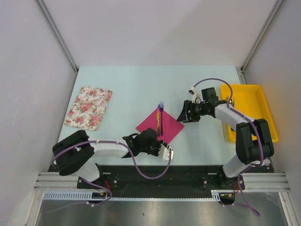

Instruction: Place the utensils on the paper napkin and roll it up

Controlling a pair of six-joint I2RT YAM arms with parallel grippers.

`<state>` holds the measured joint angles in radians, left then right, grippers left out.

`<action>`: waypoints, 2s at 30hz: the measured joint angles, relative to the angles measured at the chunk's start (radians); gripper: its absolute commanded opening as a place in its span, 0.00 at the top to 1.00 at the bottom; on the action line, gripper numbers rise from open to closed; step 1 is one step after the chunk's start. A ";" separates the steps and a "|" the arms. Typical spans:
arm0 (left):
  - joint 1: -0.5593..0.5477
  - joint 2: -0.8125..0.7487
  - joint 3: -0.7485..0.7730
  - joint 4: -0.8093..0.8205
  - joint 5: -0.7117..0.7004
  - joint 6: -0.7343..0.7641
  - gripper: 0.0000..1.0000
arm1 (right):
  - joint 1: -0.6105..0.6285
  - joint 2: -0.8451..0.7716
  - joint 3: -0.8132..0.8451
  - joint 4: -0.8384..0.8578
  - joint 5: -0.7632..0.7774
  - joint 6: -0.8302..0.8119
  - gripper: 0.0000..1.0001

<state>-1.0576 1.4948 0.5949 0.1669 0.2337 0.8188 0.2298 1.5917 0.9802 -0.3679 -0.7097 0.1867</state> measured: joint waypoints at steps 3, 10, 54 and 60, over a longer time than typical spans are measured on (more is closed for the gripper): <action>0.000 0.003 0.000 0.008 -0.004 0.003 0.92 | 0.000 0.000 0.000 0.000 -0.003 0.002 0.44; 0.021 0.003 0.021 0.011 -0.006 -0.013 1.00 | 0.000 0.000 0.000 -0.002 -0.006 0.001 0.44; 0.266 0.278 0.352 -0.087 -0.016 -0.165 1.00 | 0.113 0.182 -0.061 0.141 -0.127 0.222 0.77; 0.268 0.287 0.352 -0.086 -0.023 -0.165 1.00 | 0.128 0.241 -0.052 0.175 -0.127 0.259 0.80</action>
<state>-0.7898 1.7821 0.9466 0.0807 0.2108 0.6540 0.3580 1.8324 0.9279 -0.1925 -0.8364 0.4454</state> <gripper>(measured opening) 0.003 0.215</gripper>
